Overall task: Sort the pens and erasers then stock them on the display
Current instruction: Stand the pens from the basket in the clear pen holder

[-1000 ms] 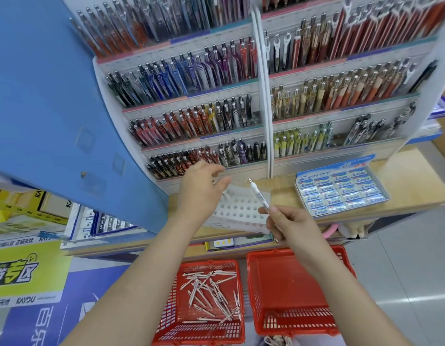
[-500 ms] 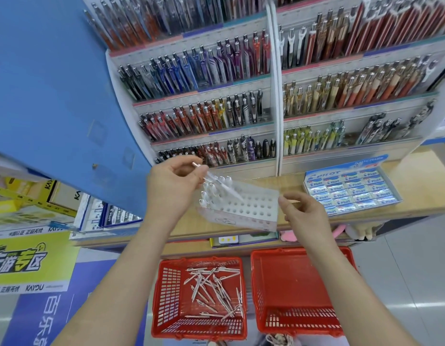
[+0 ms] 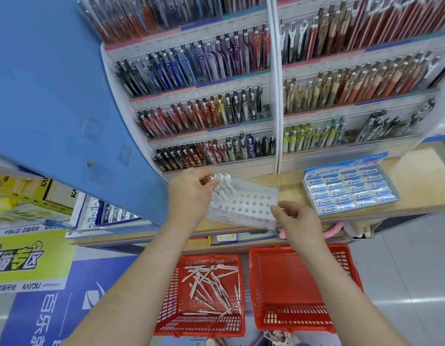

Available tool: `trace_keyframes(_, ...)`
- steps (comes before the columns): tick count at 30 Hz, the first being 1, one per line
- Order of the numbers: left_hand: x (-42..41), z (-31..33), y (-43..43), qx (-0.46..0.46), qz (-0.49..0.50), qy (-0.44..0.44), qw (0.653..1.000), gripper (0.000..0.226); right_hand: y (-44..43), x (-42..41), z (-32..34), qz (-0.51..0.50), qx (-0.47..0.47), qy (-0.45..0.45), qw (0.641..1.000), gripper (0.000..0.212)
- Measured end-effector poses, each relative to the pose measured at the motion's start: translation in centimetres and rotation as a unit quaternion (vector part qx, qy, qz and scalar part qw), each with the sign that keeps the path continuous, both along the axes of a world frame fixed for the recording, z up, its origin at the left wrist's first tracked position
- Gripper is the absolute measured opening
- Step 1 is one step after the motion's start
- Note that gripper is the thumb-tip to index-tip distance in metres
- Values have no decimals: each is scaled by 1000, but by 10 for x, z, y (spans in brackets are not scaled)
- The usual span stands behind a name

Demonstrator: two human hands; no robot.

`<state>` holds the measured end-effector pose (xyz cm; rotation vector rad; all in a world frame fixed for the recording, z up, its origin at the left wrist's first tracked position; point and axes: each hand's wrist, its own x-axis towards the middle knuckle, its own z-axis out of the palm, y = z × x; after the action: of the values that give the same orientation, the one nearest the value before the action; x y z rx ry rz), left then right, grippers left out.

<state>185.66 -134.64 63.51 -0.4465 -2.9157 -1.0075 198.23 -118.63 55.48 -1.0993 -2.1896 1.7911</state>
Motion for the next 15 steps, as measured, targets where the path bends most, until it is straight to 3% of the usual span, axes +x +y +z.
trace_keyframes(6, -1, -6, 1, -107, -82, 35, 990, 18, 0, 1, 0, -10, -16, 5, 1000, 33)
trace_keyframes(15, -8, -12, 8, -171, -62, 13, 983, 18, -1, 1, -4, -24, -56, 6, 998, 34)
